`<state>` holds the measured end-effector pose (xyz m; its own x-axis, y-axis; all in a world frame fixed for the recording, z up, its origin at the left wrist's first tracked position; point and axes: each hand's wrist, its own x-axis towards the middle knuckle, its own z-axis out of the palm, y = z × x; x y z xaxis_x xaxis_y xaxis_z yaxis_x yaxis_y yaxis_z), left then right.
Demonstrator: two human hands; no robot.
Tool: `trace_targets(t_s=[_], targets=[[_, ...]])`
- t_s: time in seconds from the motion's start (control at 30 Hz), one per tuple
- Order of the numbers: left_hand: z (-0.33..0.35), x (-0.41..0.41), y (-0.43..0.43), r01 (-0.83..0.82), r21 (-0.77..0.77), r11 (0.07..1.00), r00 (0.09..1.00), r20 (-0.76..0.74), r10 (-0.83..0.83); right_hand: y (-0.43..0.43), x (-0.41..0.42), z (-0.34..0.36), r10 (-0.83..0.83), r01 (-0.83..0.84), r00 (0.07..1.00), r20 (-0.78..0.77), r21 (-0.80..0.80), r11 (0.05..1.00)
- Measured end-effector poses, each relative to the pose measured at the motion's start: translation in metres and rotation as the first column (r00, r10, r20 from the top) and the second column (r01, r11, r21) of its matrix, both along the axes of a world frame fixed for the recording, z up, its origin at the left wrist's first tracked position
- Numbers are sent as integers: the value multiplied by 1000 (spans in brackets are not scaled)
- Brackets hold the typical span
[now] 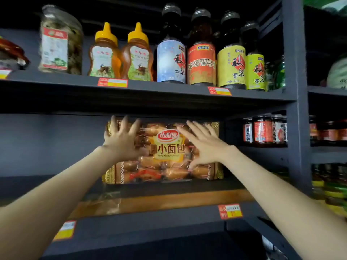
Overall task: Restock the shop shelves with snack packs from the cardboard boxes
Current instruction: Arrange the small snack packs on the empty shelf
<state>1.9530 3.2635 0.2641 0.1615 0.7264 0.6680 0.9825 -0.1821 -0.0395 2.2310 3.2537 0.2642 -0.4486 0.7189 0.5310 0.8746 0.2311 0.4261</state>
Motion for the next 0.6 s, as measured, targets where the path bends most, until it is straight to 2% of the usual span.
trace_targets(t_s=[0.1,0.17,0.23,0.37,0.47,0.6], targets=[[-1,3,22,21,-212,977,977,-202,-65,30,-1,-7,49,-41,998,43,-167,985],[3,0,32,27,-283,959,959,-263,-104,48,-1,-7,75,-67,997,21,-260,963],[4,3,39,24,-323,946,944,-303,-128,62,0,-5,63,-42,996,63,-293,955],[-5,24,56,-40,-223,974,893,-446,-65,76,4,2,16,40,974,226,-242,970],[-14,40,75,-78,-126,989,827,-563,-6,89,17,-4,-50,100,964,261,-182,978],[-16,55,86,-75,-139,987,779,-626,-29,100,37,-3,-120,171,947,297,-153,973]])
